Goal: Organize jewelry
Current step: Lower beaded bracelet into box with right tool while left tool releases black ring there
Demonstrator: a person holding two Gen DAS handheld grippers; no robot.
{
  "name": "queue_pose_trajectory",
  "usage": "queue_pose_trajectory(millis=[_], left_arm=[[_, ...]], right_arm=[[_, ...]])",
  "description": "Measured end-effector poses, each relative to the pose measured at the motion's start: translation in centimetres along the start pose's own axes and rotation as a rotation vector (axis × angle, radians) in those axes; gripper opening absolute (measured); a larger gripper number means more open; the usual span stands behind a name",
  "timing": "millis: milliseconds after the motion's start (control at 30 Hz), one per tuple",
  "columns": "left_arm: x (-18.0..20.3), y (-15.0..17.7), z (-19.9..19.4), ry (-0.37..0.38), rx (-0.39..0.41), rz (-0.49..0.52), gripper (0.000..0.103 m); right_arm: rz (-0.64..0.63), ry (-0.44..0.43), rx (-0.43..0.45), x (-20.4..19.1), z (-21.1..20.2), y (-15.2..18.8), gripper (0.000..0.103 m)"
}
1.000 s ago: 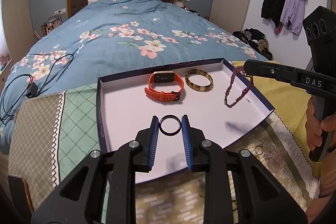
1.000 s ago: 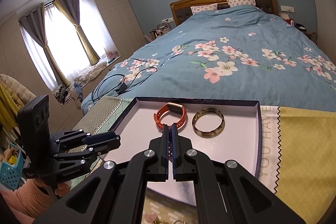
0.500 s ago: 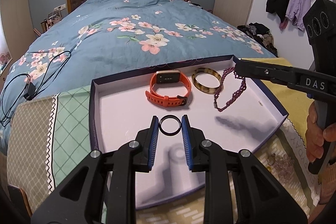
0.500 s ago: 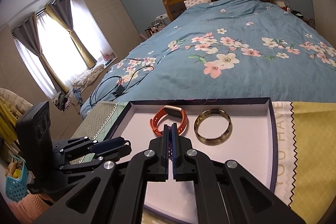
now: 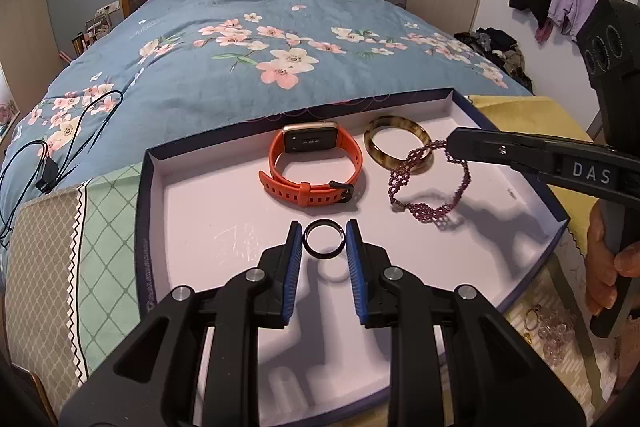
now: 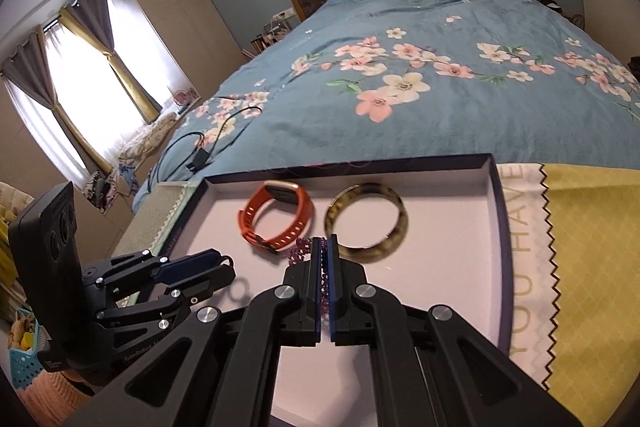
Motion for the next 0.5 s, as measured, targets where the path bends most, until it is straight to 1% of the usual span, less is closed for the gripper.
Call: queue_pose_trajectory(millis=[233,400,467,500], left_arm=[[0.1,0.2,1.8,-0.008,-0.033,-0.009,0.022],[0.0,0.2,2.6,-0.016,-0.042,-0.016,0.022],[0.0,0.1,2.8,-0.021,-0.041,-0.016,0.022],[0.0,0.0,2.9,-0.021,-0.043,-0.018,0.022]], right_arm=[[0.019,0.038,-0.035,1.6,0.7,1.0,0.004],[0.023,0.029,-0.029,1.5,0.3,1.0,0.005],[0.026,0.021,-0.021,1.4,-0.1,0.9,0.010],[0.027,0.019,-0.017,1.3,-0.3,0.8,0.010]])
Point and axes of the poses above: each gripper's, at about its wrist camera, not at the fingertips, and z roughly the way its jaws point, x to its right, y to its underside, the point moved 8 cm from there along z, roughly the way its jaws point, and after that the axes turned 14 degrees about x, right-handed, at the moved point
